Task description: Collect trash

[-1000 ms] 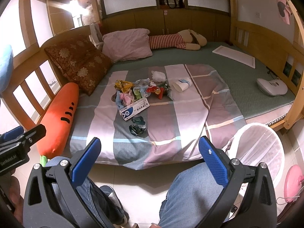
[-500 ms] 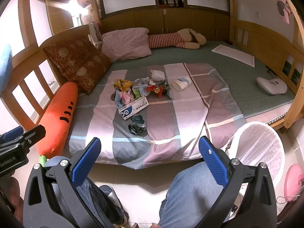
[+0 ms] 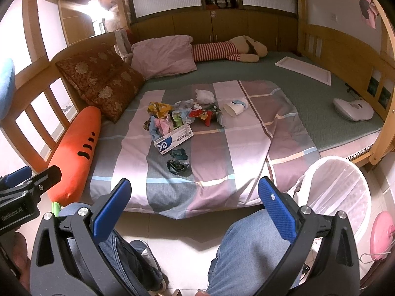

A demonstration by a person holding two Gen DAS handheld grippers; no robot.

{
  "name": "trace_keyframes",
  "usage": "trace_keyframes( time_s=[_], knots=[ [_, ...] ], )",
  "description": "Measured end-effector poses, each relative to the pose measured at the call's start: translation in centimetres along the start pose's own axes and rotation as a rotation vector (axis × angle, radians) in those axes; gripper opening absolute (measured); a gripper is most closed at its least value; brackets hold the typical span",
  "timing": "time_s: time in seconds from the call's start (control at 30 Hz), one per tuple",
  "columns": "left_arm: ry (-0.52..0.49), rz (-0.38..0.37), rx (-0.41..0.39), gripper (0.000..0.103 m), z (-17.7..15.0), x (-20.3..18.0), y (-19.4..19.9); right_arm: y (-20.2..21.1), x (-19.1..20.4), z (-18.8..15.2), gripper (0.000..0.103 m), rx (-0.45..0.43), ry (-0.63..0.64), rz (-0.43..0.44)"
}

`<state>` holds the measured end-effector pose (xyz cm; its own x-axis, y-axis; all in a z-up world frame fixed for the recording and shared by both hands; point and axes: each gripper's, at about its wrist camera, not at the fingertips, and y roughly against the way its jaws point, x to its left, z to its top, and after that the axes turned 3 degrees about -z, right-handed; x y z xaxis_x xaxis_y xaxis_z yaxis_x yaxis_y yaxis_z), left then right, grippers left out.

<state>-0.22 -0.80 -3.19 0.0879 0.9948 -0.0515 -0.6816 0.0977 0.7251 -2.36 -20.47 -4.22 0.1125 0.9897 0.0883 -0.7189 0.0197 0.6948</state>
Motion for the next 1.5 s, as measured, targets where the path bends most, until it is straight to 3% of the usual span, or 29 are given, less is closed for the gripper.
trace_keyframes(
  time_s=[0.73, 0.9, 1.03, 1.2, 1.27, 1.33, 1.37, 1.43, 1.5],
  knots=[
    [-0.002, -0.001, 0.015, 0.1, 0.0, 0.2, -0.2, -0.1, 0.0, -0.1, 0.101, 0.004, 0.001, 0.0],
    [-0.06, -0.004, 0.032, 0.1, -0.3, -0.4, -0.8, -0.2, -0.1, -0.1, 0.101, -0.003, 0.002, -0.006],
    [-0.117, 0.02, -0.002, 0.1, -0.9, -1.7, -1.8, -0.6, -0.8, -0.7, 0.101, -0.024, -0.008, -0.024],
    [-0.19, -0.101, 0.128, 0.1, -1.7, -3.9, -6.6, -0.2, -3.1, -1.4, 0.101, -0.147, -0.03, -0.03],
    [-0.19, -0.191, 0.129, 0.1, -2.1, -4.5, -9.2, 0.1, -4.0, -1.7, 0.101, -0.216, -0.011, -0.016],
    [-0.115, -0.34, 0.076, 0.1, -2.4, -4.1, -10.9, 0.1, -4.8, -2.2, 0.101, -0.261, 0.003, -0.034],
    [-0.005, -0.405, 0.049, 0.1, -2.5, -3.2, -12.3, -0.1, -5.3, -2.4, 0.101, -0.263, -0.003, -0.045],
    [0.091, -0.385, 0.079, 0.1, -2.1, -3.1, -14.7, -0.5, -6.0, -2.4, 0.101, -0.258, -0.012, -0.033],
    [0.051, -0.332, 0.152, 0.1, -1.3, -4.5, -18.3, -1.2, -6.4, -2.5, 0.1, -0.251, -0.006, -0.039]
  ],
)
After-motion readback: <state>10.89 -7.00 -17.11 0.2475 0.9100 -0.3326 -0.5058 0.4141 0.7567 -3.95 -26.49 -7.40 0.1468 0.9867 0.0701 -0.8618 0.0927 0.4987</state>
